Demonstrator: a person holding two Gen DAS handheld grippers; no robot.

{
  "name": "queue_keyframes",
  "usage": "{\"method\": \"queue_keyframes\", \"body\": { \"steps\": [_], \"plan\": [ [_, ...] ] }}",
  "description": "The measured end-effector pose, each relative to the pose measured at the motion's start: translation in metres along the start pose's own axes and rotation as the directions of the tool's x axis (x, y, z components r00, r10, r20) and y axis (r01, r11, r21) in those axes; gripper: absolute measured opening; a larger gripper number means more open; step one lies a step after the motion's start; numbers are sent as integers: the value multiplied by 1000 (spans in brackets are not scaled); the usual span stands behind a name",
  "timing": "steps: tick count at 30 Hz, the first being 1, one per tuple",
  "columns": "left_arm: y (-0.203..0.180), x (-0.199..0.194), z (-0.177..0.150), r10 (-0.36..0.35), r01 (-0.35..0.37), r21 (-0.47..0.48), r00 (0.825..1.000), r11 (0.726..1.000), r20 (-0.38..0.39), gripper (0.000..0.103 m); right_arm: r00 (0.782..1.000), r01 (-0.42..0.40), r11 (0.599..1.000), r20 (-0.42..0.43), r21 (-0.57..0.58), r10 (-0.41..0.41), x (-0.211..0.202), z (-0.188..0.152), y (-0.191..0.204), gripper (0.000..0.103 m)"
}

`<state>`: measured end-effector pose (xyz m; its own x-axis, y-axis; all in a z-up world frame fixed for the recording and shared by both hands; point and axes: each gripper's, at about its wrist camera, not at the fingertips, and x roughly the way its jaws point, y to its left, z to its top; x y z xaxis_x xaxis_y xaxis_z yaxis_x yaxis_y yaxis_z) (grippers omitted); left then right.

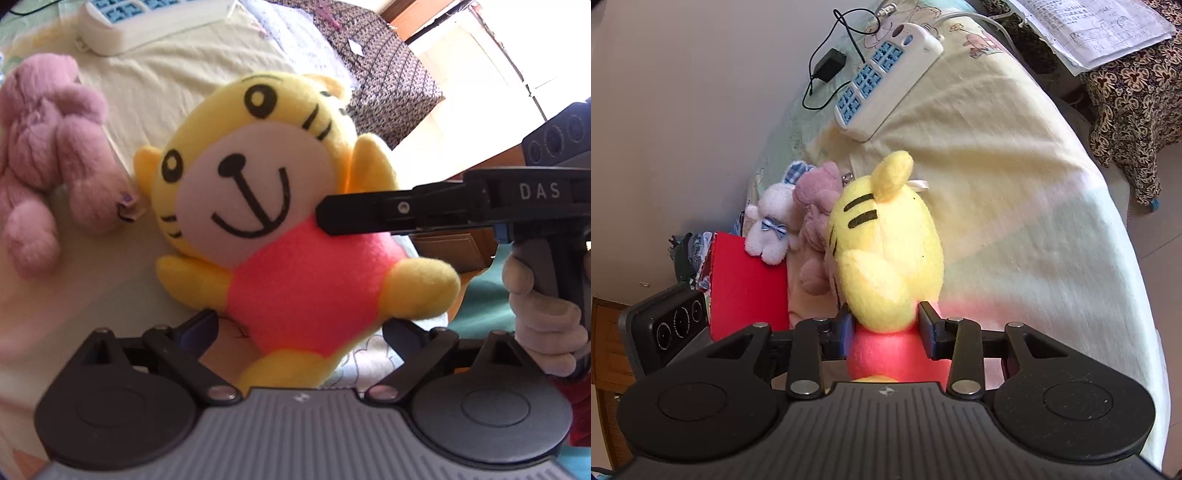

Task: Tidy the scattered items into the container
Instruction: 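Lift the tiger plush with the right gripper and carry it to the red box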

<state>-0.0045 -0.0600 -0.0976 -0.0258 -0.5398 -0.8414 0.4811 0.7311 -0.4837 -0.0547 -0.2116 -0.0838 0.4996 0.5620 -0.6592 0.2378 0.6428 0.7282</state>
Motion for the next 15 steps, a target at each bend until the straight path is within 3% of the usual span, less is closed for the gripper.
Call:
{"method": "queue_keyframes", "body": {
  "steps": [2, 4, 9, 15],
  "plan": [
    [2, 6, 2, 1, -1, -14, 1000, 1000, 1, 99, 1000, 11, 1000, 23, -2, -11, 2, -1, -2, 48],
    [5, 10, 6, -9, 9, -32, 1000, 999, -2, 100, 998, 40, 999, 46, -18, -39, 5, 0, -1, 60],
    [-3, 15, 20, 25, -24, -10, 1000, 1000, 1, 101, 998, 38, 999, 45, -12, -37, 13, -4, -6, 61],
    [-13, 15, 8, 32, -32, 16, 999, 999, 18, 97, 999, 29, 1000, 28, -8, -29, 7, -12, -4, 51]
  ]
}}
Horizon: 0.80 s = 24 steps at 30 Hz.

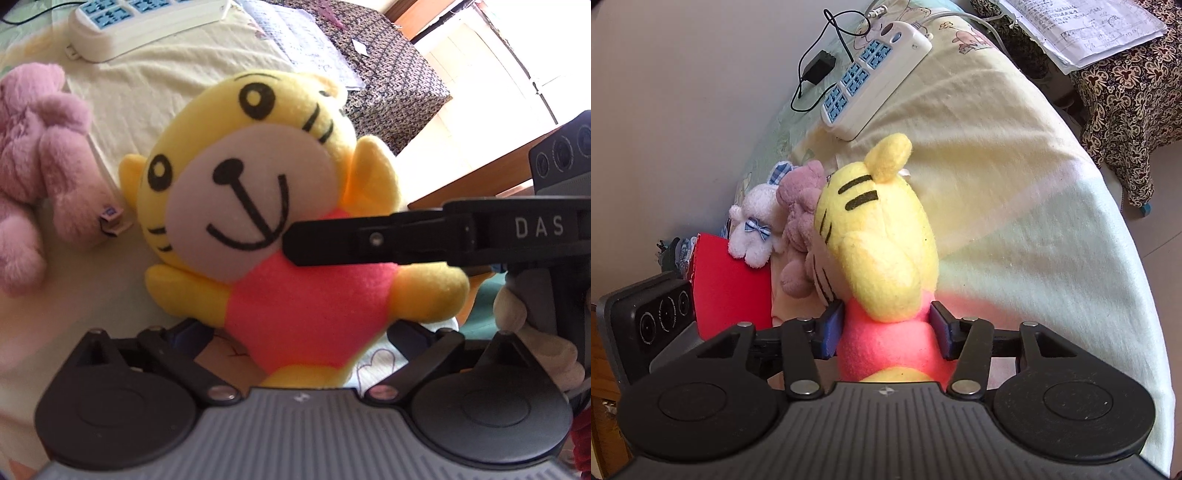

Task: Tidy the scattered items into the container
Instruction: 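Lift the tiger plush with the right gripper and carry it to the red box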

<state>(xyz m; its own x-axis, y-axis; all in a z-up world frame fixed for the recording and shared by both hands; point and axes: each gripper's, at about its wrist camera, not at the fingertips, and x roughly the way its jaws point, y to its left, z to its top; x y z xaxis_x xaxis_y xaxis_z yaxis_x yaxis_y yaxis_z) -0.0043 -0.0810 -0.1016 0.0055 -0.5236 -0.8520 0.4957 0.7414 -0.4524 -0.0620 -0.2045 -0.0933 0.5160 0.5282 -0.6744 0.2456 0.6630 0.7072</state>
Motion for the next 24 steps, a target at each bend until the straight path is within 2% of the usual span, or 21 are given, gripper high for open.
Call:
{"method": "queue_keyframes", "body": {
  "steps": [4, 15, 18, 22, 24],
  "plan": [
    [-7, -13, -10, -4, 4, 25, 1000, 1000, 18, 96, 1000, -11, 1000, -25, -27, 10, -7, -6, 12, 48],
    [-12, -70, -40, 19, -24, 54, 995, 998, 93, 96, 988, -116, 984, -115, -136, 100, -10, -24, 75, 48],
    [3, -114, -59, 15, -22, 55, 991, 998, 132, 96, 986, -137, 975, -120, -177, 117, -9, -27, 102, 48],
    [15, -145, -65, 27, -40, 66, 980, 997, 196, 96, 984, -161, 961, -105, -225, 141, -6, -29, 138, 47],
    [27, -171, -79, 33, -51, 73, 974, 996, 222, 96, 983, -173, 955, -97, -243, 154, -2, -30, 156, 48]
  ]
}}
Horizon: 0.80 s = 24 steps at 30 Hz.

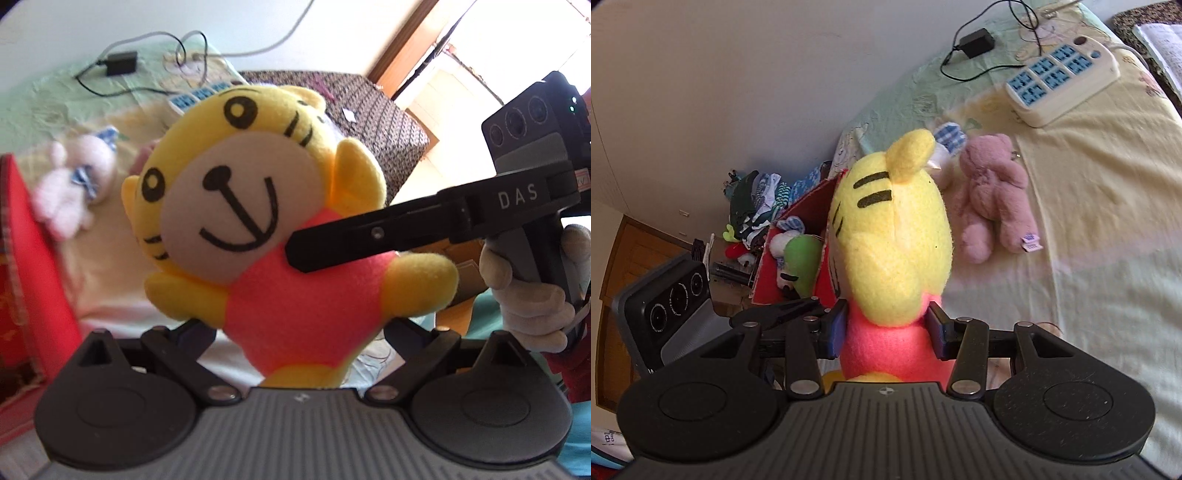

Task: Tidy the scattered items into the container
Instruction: 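Lift the tiger plush with the right gripper and carry it to the red box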

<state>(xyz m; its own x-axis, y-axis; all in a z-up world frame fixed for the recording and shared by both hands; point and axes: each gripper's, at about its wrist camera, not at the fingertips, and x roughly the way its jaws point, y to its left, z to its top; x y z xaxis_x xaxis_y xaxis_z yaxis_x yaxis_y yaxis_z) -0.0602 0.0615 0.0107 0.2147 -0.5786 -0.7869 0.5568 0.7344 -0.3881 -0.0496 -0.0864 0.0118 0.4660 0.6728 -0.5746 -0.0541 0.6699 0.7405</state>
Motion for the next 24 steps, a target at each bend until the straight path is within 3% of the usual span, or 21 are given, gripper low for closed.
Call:
{"method": "queue_keyframes", "body": {
  "steps": [7, 13, 17, 24],
  "plan": [
    [42, -74, -13, 24, -25, 14, 998, 1000, 65, 96, 999, -25, 999, 46, -31, 27, 40, 2, 61, 48],
    [90, -111, -19, 33, -35, 22, 994, 999, 107, 96, 995, -17, 998, 93, -63, 23, 79, 3, 105, 48],
    [123, -122, -23, 27, -29, 16, 993, 999, 115, 96, 992, 27, 996, 126, -90, -16, 106, 6, 127, 48],
    [168, -115, -29, -2, 5, -30, 996, 1000, 92, 96, 971, 181, 975, 179, -130, -156, 148, 8, 149, 47]
  ]
}}
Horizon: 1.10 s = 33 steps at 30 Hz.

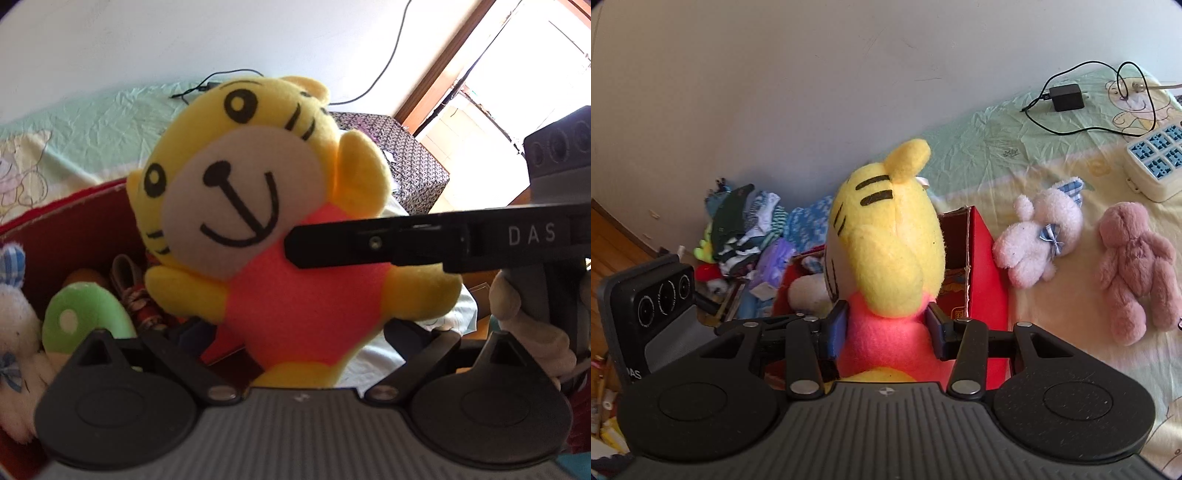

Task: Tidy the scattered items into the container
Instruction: 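Lift the tiger plush with the right gripper and carry it to the red box, then lower the tiger plush into the red box and open the right gripper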

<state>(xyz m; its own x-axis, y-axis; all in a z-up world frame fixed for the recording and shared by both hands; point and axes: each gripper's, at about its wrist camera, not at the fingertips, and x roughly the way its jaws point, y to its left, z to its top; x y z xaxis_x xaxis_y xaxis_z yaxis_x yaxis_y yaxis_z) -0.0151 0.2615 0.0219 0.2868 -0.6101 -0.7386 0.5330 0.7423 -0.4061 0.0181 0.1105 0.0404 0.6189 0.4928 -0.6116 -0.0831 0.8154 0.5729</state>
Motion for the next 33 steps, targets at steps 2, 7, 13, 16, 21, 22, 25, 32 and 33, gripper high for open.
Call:
{"method": "queue_keyframes", "body": {
  "steps": [2, 7, 13, 16, 21, 22, 25, 32, 33],
  "plan": [
    [10, 5, 0, -15, 15, -20, 1000, 1000, -10, 96, 999, 49, 999, 7, -15, -49, 11, -1, 4, 46],
    [32, 18, 1, -52, 50, -64, 998, 997, -35, 97, 988, 152, 988, 15, -12, -152, 27, -6, 8, 45],
    [44, 26, 1, -56, 53, -72, 997, 996, -43, 97, 969, 248, 965, 32, -81, -246, 40, -7, 21, 44],
    [42, 28, 1, -32, 30, -41, 998, 999, -45, 98, 957, 291, 951, 28, -106, -289, 48, -8, 27, 44],
    [43, 34, -1, 6, -5, 1, 999, 1000, -47, 97, 924, 380, 902, 32, -207, -382, 61, -15, 44, 44],
    [45, 34, -2, 6, -6, 1, 999, 1000, -50, 97, 920, 388, 896, 29, -215, -391, 63, -17, 45, 44],
    [42, 34, -7, 25, -23, 30, 998, 999, -63, 92, 918, 385, 900, -14, -205, -396, 69, -18, 42, 44],
    [40, 40, -4, 67, -63, 60, 996, 996, -66, 85, 904, 415, 890, -19, -190, -426, 81, -22, 36, 38],
    [40, 40, -3, 69, -65, 65, 995, 996, -65, 84, 900, 425, 883, -10, -198, -436, 82, -22, 37, 38]
  ]
}}
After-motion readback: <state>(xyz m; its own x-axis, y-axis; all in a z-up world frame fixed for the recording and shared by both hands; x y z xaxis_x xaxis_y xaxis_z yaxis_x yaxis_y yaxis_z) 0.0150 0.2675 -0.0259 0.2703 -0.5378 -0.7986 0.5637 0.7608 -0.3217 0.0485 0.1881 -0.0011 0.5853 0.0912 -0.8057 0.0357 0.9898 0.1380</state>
